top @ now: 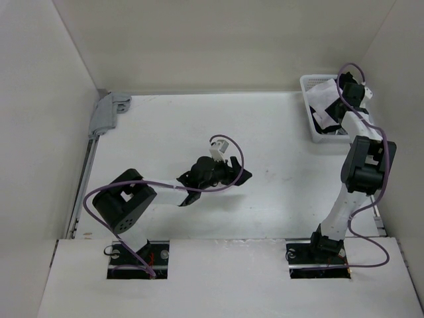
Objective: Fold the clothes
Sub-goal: Grab the tank top from the pile, then move the tank top to the center of the board
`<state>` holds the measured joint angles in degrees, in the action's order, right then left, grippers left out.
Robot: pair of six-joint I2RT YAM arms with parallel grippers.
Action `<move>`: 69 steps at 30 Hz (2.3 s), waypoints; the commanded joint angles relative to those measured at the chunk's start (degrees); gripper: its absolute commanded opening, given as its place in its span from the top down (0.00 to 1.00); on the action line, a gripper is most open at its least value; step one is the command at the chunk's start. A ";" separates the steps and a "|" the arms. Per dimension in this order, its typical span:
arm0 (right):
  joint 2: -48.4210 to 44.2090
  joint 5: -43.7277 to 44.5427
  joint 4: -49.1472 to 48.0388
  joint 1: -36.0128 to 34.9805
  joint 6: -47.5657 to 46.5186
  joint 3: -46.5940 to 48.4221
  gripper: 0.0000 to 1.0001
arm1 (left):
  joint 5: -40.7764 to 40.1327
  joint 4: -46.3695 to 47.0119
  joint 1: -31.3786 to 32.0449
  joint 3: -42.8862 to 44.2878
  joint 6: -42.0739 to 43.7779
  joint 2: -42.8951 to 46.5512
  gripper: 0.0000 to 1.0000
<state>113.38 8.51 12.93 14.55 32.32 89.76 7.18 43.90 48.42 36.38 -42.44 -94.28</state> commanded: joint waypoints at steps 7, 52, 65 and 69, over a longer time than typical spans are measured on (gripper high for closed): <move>2.54 0.54 4.99 -0.26 -1.20 4.99 0.62 | 0.82 3.91 -0.74 -0.87 -0.81 1.20 0.33; -38.33 -10.62 -28.32 -41.39 10.68 -43.43 0.47 | -3.67 2.42 -42.93 -21.97 -18.56 18.62 0.33; -26.91 -5.69 -12.50 -63.44 4.08 -44.67 0.68 | -16.37 -22.93 -27.67 -13.11 0.47 32.56 0.67; -26.80 0.41 -9.59 -67.92 3.80 -45.88 0.61 | -23.18 -37.27 -18.89 -8.88 7.09 35.56 0.61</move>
<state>87.53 2.00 1.58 -50.65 36.91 44.73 -8.54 20.43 24.71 24.05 -44.07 -61.19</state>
